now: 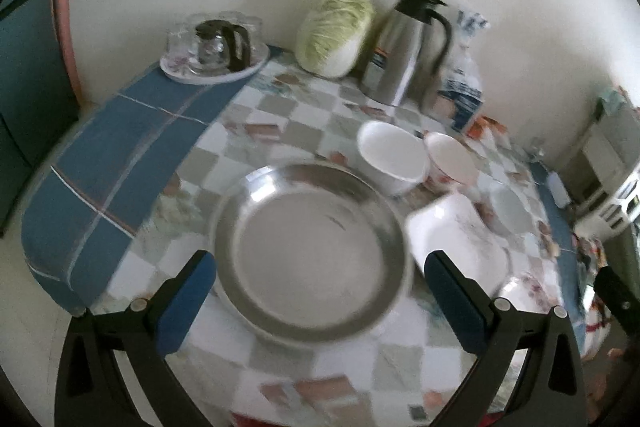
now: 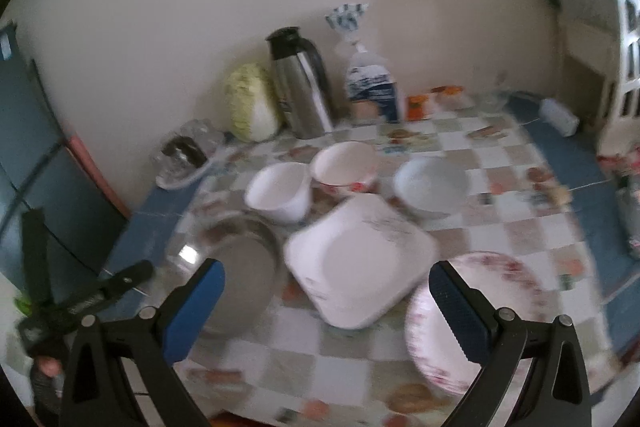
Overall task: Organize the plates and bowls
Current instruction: 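Move both grippers to the steel basin rim and close on it, then lift the steel basin with both grippers and carry it toward the white bowls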
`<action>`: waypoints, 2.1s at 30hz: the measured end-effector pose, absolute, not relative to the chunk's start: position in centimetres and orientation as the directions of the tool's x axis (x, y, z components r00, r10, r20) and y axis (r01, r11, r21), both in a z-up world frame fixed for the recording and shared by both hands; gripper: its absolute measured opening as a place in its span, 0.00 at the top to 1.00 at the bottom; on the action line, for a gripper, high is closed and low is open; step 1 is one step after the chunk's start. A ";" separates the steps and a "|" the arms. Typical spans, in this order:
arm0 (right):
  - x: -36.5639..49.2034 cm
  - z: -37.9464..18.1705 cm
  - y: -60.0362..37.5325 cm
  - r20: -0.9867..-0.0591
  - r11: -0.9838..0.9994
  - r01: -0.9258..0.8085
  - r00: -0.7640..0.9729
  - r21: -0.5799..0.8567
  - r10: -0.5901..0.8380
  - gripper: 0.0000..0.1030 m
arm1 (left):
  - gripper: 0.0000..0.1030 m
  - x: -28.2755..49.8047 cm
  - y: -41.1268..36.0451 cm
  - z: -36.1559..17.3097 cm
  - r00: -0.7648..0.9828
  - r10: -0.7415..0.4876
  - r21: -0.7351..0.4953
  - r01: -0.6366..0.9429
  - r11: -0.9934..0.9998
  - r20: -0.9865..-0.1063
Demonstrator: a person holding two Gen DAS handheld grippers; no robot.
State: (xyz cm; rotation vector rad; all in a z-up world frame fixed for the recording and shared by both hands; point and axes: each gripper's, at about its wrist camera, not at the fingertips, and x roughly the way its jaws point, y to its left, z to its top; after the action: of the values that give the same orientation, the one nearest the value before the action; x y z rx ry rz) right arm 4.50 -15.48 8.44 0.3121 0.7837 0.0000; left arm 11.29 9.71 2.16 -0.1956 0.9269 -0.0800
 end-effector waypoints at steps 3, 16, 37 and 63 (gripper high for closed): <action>6.8 7.2 -14.1 -0.716 0.937 0.128 0.681 0.324 0.155 0.00 | 0.00 12.9 11.1 1.3 0.585 -0.138 -0.185 -0.021 0.982 -0.799; 12.6 -3.0 -8.5 -0.882 0.934 0.184 0.424 0.305 0.204 0.06 | 0.00 17.1 15.1 -5.3 0.465 0.021 0.010 -0.025 1.000 -0.885; 15.2 -9.0 -5.6 -0.928 0.927 0.198 0.264 0.320 0.264 0.57 | 0.45 21.9 16.4 -11.1 0.311 -0.012 -0.012 0.003 1.000 -0.950; 16.5 -9.1 -5.2 -0.897 0.934 0.096 0.326 0.345 0.298 0.86 | 0.80 21.9 17.6 -10.0 0.353 -0.054 -0.061 -0.007 0.998 -0.934</action>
State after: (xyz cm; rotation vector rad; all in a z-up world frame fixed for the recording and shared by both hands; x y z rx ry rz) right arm 16.53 -5.19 -9.14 0.3669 1.2393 0.1365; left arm 21.91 17.64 -9.98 -0.0576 1.2102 -0.0303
